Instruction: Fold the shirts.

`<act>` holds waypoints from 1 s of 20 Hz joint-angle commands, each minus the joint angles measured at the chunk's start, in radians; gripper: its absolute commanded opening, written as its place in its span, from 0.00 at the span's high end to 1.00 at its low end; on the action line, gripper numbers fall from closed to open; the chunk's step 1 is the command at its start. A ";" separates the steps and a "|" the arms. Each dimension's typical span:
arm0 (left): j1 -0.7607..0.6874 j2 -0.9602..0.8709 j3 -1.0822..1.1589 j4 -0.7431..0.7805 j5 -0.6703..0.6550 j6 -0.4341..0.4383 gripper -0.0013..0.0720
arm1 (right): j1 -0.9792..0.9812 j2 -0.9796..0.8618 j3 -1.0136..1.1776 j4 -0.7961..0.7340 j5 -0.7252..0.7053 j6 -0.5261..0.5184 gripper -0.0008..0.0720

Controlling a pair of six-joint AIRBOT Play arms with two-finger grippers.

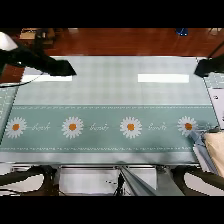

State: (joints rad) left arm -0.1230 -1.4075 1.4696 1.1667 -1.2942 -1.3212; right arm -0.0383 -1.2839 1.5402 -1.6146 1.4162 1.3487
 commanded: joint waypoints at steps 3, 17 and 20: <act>-0.246 0.002 0.014 0.559 -0.105 -0.192 0.00 | 0.154 -0.091 0.005 -0.008 0.096 0.073 0.18; -0.296 0.001 0.014 0.553 -0.095 -0.192 0.00 | 0.154 -0.091 0.005 0.036 0.095 0.072 0.18; -0.296 0.001 0.014 0.553 -0.094 -0.192 0.00 | 0.154 -0.091 0.005 0.036 0.095 0.072 0.18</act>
State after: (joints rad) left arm -0.4187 -1.4067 1.4830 1.7172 -1.3876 -1.5120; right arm 0.1146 -1.3746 1.5452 -1.5806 1.5105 1.4216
